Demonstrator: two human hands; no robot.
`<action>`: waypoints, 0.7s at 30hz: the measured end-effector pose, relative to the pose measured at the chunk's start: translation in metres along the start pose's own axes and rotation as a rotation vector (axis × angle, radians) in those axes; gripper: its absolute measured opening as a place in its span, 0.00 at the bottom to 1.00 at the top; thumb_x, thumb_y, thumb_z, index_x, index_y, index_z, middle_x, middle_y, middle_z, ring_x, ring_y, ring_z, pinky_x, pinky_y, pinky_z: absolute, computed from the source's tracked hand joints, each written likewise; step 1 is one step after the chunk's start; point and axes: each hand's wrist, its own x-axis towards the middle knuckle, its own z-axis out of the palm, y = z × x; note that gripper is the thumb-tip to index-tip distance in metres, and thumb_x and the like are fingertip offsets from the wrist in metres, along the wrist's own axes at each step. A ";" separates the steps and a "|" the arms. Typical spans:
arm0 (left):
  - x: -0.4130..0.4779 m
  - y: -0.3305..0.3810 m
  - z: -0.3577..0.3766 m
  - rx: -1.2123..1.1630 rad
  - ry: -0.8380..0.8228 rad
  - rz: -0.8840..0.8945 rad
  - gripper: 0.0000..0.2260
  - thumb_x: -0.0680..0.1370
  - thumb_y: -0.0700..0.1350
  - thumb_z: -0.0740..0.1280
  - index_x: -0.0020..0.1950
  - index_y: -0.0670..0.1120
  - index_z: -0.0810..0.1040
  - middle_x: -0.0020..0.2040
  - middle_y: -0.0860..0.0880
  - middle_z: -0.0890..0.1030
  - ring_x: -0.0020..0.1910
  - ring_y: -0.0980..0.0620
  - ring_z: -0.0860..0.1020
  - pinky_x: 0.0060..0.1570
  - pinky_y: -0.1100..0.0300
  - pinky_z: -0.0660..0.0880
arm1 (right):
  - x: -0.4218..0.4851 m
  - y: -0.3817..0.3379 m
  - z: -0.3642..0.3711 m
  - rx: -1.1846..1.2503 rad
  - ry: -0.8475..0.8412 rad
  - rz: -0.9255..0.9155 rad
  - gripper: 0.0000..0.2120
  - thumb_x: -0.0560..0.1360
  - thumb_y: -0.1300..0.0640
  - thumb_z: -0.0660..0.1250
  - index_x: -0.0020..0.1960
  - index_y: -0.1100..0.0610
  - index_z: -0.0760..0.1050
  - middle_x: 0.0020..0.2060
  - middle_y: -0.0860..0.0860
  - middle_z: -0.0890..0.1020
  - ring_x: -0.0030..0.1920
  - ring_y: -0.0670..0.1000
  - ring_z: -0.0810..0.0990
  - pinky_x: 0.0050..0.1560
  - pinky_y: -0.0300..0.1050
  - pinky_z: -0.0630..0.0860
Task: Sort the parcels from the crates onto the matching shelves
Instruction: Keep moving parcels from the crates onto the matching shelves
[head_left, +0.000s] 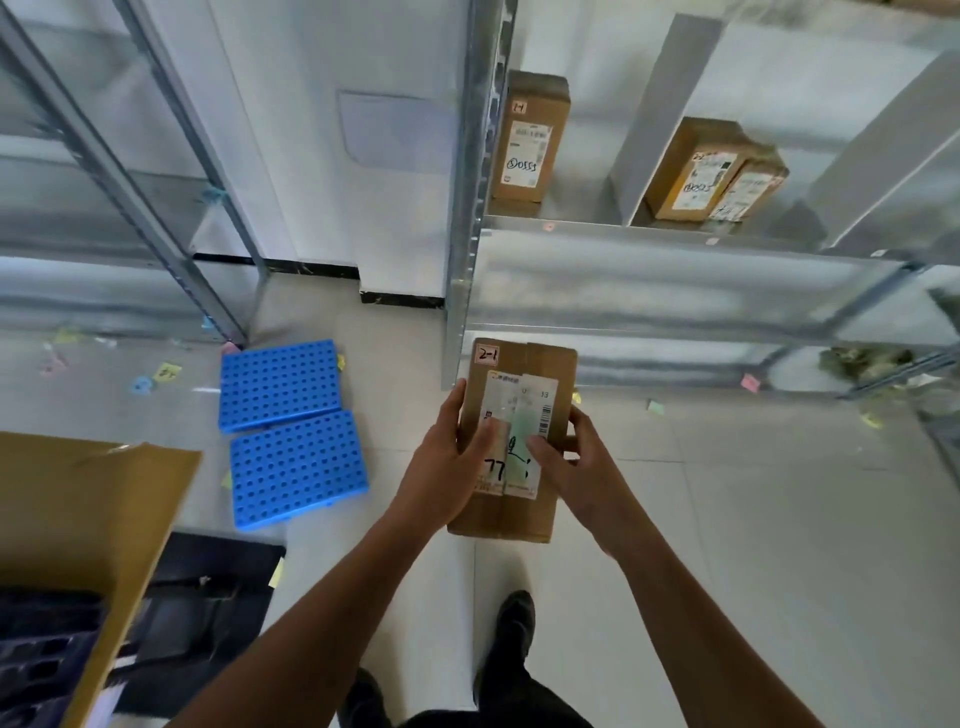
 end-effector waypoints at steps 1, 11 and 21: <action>0.008 0.007 0.010 0.013 -0.001 -0.009 0.26 0.80 0.66 0.59 0.76 0.73 0.53 0.62 0.67 0.77 0.47 0.69 0.81 0.41 0.66 0.82 | 0.007 0.000 -0.013 0.023 -0.003 -0.012 0.26 0.80 0.45 0.70 0.74 0.40 0.64 0.57 0.38 0.80 0.48 0.38 0.85 0.37 0.35 0.81; 0.096 0.072 0.071 0.649 0.181 0.148 0.37 0.76 0.71 0.52 0.81 0.55 0.57 0.80 0.50 0.65 0.79 0.47 0.62 0.74 0.46 0.65 | 0.089 0.004 -0.150 0.156 0.021 -0.096 0.24 0.80 0.49 0.71 0.72 0.37 0.65 0.55 0.40 0.82 0.54 0.44 0.85 0.41 0.36 0.83; 0.207 0.134 0.056 0.771 0.259 0.335 0.32 0.82 0.64 0.60 0.82 0.53 0.57 0.82 0.51 0.60 0.83 0.47 0.50 0.80 0.46 0.51 | 0.189 -0.034 -0.186 0.100 0.130 -0.191 0.31 0.80 0.53 0.71 0.78 0.43 0.61 0.60 0.41 0.79 0.60 0.48 0.81 0.48 0.44 0.84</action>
